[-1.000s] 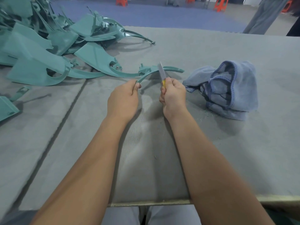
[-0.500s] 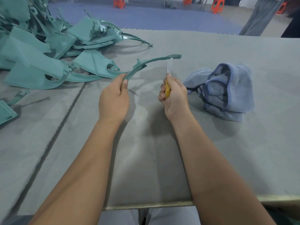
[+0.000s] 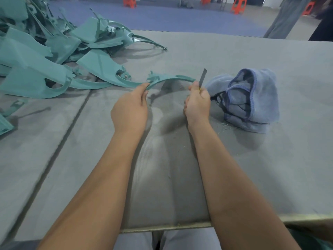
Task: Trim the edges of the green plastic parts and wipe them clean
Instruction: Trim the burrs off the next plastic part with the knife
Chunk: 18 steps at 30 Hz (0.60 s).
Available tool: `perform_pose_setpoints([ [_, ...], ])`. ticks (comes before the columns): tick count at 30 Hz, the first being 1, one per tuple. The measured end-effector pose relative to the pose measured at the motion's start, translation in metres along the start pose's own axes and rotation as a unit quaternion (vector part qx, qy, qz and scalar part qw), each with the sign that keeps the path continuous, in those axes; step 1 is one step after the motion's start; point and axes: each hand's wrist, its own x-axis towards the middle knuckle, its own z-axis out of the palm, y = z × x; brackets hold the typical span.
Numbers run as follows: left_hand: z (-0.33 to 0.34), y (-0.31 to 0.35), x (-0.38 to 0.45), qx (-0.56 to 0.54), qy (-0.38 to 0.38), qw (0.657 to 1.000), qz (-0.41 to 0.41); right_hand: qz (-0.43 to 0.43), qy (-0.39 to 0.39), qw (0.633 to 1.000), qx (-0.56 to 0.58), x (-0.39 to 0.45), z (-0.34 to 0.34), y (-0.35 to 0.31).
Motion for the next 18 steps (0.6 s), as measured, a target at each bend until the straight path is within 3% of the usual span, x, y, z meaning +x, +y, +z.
perform_pose_setpoints([
  [5,-0.005,-0.008,-0.001,-0.141,0.025,0.99,-0.008,-0.025,0.028,0.999,0.023,0.0,-0.001,0.0],
  [11,-0.008,-0.001,-0.004,-0.289,-0.061,0.954,0.044,-0.153,0.081,0.98,0.095,-0.01,-0.002,-0.008],
  [14,-0.009,0.0,-0.002,-0.267,-0.104,0.957,0.039,-0.134,0.116,0.977,0.12,-0.006,-0.005,-0.01],
  [18,-0.015,-0.009,0.0,-0.108,-0.035,0.993,0.015,-0.086,0.128,0.984,0.094,-0.002,-0.006,-0.005],
])
